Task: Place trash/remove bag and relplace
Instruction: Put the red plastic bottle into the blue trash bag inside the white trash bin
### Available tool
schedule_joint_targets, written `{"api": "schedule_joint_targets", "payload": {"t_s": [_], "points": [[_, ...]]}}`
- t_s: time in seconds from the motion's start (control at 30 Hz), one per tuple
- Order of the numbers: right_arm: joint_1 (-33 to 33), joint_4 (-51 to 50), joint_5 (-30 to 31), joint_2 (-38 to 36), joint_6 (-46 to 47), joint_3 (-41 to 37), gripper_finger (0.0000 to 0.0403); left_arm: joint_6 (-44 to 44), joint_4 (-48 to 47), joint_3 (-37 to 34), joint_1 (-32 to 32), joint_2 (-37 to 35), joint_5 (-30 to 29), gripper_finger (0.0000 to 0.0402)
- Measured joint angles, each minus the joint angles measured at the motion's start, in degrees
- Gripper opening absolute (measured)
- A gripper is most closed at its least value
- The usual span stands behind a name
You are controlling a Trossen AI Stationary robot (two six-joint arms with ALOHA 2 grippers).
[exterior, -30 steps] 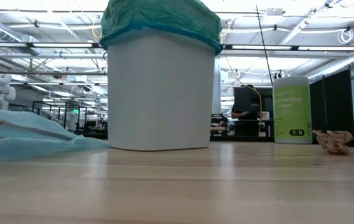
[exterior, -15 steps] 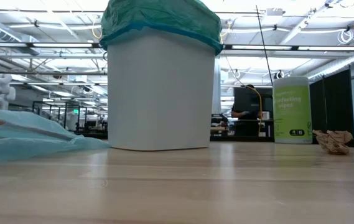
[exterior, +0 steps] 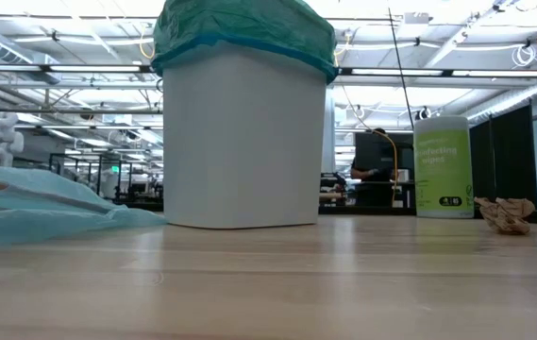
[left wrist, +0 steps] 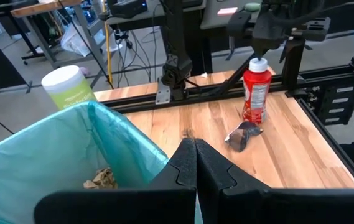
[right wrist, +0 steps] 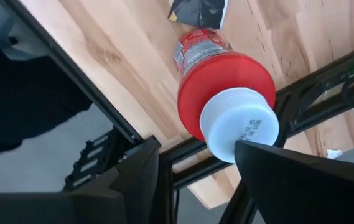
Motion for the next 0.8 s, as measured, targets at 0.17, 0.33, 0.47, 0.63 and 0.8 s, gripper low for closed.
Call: {"api": "schedule_joint_targets", "payload": {"t_s": [0.17, 0.33, 0.47, 0.63, 0.8], "points": [[-2.2, -0.5, 4.4, 0.0, -3.3, 0.0, 0.0234, 0.0, 0.0, 0.0, -1.1, 0.0, 0.0, 0.0000], [-4.9, -1.2, 8.6, 0.0, -7.8, 0.0, 0.0265, 0.0, 0.0, 0.0, -1.9, 0.0, 0.0, 0.0000], [-6.4, -1.1, 12.8, 0.1, -11.5, 0.0, 0.0282, 0.0, 0.0, 0.0, -2.3, 0.0, 0.0, 0.0000], [-8.2, -1.0, 16.6, 0.2, -15.4, -0.1, 0.0288, 0.0, 0.0, 0.0, -2.3, 0.0, 0.0, 0.0000], [-9.6, -0.9, 20.4, 0.3, -19.2, -0.2, 0.0288, 0.0, 0.0, 0.0, -2.3, 0.0, 0.0, 0.0000]]}}
